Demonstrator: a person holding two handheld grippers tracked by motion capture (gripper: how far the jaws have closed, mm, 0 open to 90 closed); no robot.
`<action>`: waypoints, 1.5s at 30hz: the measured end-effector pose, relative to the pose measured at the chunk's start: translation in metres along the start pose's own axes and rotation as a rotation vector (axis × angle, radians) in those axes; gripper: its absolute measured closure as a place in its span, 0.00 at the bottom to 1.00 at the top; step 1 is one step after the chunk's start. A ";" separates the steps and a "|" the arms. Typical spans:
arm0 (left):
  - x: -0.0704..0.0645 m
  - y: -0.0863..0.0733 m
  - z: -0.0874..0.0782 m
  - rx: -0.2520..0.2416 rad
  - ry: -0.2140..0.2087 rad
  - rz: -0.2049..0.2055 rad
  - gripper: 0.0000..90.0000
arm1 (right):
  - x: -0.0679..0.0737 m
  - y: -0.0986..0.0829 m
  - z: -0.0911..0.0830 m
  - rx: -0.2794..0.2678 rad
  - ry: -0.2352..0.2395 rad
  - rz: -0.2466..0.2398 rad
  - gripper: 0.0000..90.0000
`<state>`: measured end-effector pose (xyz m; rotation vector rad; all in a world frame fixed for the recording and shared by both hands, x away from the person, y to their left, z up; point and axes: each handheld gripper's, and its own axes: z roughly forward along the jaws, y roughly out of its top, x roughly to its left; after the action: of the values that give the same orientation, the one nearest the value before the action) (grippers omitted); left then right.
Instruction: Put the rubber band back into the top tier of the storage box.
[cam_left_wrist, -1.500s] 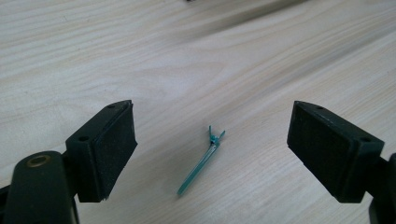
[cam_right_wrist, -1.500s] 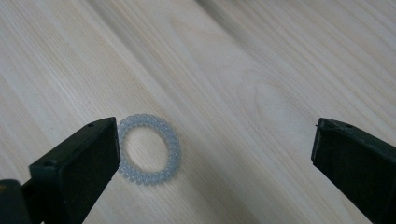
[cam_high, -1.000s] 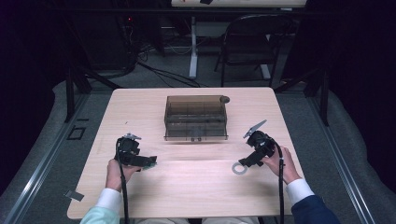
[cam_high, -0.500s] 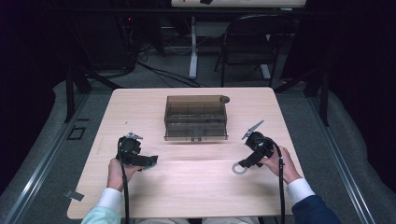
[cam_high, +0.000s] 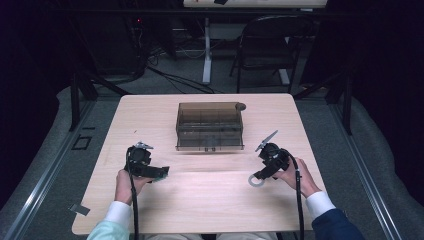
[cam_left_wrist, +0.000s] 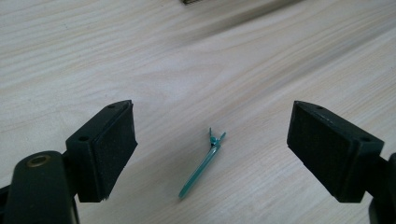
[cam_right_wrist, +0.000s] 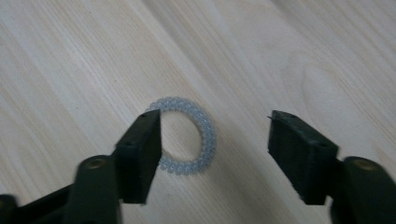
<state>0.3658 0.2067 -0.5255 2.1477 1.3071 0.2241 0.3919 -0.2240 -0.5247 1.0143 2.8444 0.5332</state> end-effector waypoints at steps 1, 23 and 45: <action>0.000 0.000 0.000 0.000 -0.001 0.000 0.17 | 0.001 0.000 0.001 0.001 0.002 -0.004 0.44; 0.002 0.001 0.000 0.000 0.011 0.000 0.17 | 0.005 0.004 0.012 0.075 -0.026 -0.037 0.79; 0.002 0.001 0.001 0.009 0.005 -0.001 0.17 | 0.005 0.008 0.020 0.132 -0.033 -0.015 0.86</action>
<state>0.3681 0.2078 -0.5266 2.1552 1.3148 0.2236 0.3966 -0.2093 -0.5406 1.0105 2.8879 0.3272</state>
